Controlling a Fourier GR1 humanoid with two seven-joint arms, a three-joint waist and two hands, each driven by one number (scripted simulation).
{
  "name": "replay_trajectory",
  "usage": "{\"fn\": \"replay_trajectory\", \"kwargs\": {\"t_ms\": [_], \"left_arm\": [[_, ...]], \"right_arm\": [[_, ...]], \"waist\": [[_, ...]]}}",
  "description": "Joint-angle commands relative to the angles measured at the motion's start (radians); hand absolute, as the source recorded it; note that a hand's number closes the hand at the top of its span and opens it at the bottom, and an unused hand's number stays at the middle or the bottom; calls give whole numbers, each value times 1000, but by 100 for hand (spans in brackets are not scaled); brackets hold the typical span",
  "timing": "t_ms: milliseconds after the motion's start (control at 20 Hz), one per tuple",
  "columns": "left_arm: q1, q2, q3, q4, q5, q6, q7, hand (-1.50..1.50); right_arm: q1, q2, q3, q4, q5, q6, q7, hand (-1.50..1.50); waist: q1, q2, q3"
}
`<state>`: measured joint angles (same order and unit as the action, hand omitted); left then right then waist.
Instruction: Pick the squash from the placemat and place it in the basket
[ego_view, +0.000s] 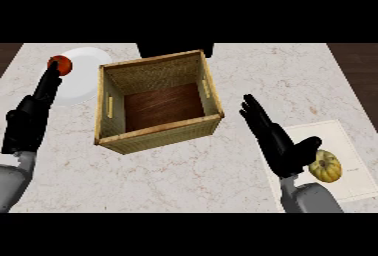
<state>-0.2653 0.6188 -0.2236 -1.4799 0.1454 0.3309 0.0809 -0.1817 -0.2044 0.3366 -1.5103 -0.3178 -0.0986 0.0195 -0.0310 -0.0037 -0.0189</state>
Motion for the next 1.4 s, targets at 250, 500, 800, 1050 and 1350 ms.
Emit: {"fn": "replay_trajectory", "kwargs": {"t_ms": [250, 500, 800, 1050, 1350], "left_arm": [[225, -195, -56, 140, 183, -58, 119, 0], [325, -173, -66, 134, 209, -121, 106, 0], [322, -209, -84, 136, 197, -104, 117, 0], [309, -199, -70, 155, 203, -115, 132, 0], [324, -185, -54, 123, 200, -105, 143, 0]], "right_arm": [[-197, -303, -18, 122, 205, 110, 95, 150], [-105, -206, 309, 215, 486, 98, 50, -150], [-223, -254, 413, 254, 803, -14, 297, -150], [-450, -337, 485, 210, 1001, 175, 550, -150], [-688, -320, 477, 104, 920, 646, 759, -150]], "waist": [[75, 24, 11], [81, 8, 18], [55, -3, 14], [52, -10, 11], [40, -13, 13]]}}
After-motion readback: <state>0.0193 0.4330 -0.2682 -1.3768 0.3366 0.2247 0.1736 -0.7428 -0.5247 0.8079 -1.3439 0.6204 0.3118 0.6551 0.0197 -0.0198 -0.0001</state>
